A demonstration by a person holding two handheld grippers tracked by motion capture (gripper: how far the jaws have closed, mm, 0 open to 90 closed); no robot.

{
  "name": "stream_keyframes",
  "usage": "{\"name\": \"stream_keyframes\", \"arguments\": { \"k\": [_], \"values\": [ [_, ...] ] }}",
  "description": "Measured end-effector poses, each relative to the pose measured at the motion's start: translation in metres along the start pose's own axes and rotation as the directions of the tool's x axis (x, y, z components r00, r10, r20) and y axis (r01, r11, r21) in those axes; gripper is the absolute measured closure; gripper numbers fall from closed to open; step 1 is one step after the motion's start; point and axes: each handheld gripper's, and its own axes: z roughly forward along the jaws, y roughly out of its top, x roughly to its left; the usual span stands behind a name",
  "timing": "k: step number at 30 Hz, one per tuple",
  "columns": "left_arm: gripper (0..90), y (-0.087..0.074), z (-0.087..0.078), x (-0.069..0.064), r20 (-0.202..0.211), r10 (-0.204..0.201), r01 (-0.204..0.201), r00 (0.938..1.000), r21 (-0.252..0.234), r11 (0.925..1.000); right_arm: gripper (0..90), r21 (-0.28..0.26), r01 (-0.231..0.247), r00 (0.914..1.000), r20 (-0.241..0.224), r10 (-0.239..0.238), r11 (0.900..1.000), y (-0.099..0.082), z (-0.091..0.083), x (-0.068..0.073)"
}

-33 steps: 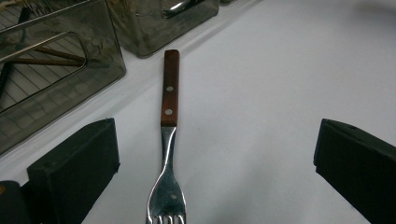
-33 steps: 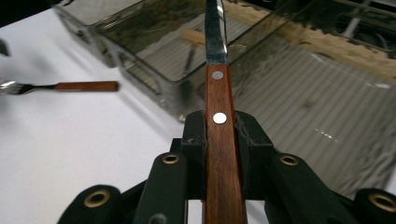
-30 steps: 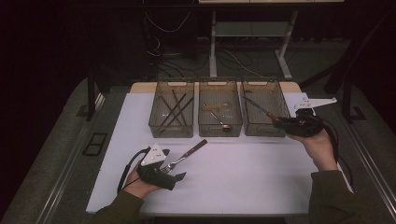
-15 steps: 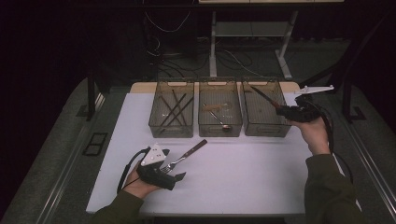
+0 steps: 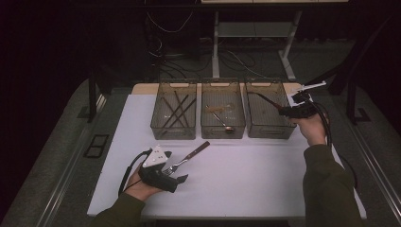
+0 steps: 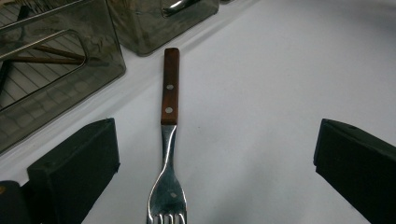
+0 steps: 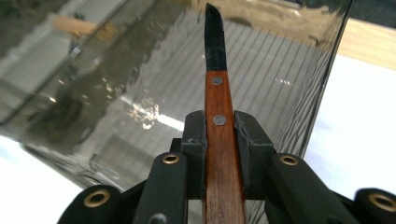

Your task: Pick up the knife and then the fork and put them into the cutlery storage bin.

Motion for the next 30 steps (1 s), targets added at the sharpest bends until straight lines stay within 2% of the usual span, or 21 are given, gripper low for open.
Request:
{"name": "stream_keyframes", "arguments": {
  "k": [7, 17, 19, 23, 27, 30],
  "values": [
    [0.0, 0.0, 0.0, -0.001, 0.001, 0.002, -0.002, 1.0, 0.0, 1.0, 75.4, 0.048, 0.013, 0.9999, 0.006, -0.014, 0.9987, -0.001, 0.017, 0.004],
    [0.0, 0.0, 0.001, -0.001, 0.004, 0.008, -0.008, 1.0, 0.007, 0.9999, 74.8, 0.096, 0.022, 0.9997, 0.012, -0.023, 0.9952, -0.003, 0.027, 0.008],
    [0.0, 0.0, 0.001, -0.001, 0.004, 0.008, -0.008, 1.0, 0.006, 0.9999, 70.3, 0.081, 0.034, 0.9988, 0.032, -0.037, 0.9961, -0.002, 0.025, 0.008],
    [0.0, 0.0, 0.0, -0.001, 0.004, 0.009, -0.009, 1.0, 0.005, 0.9999, 54.5, 0.024, 0.025, 0.9992, 0.031, -0.026, 0.9994, 0.0, 0.018, 0.006],
    [0.0, 0.0, 0.0, -0.001, 0.005, 0.008, -0.008, 1.0, 0.006, 1.0, 45.3, -0.029, -0.006, 1.0, -0.007, 0.006, 0.9996, -0.002, 0.006, 0.003],
    [0.0, 0.0, 0.001, -0.001, 0.003, 0.01, -0.011, 0.9999, 0.007, 0.9999, 40.9, -0.055, 0.006, 0.9994, -0.034, -0.008, 0.9985, -0.006, -0.003, 0.005]
  ]
}}
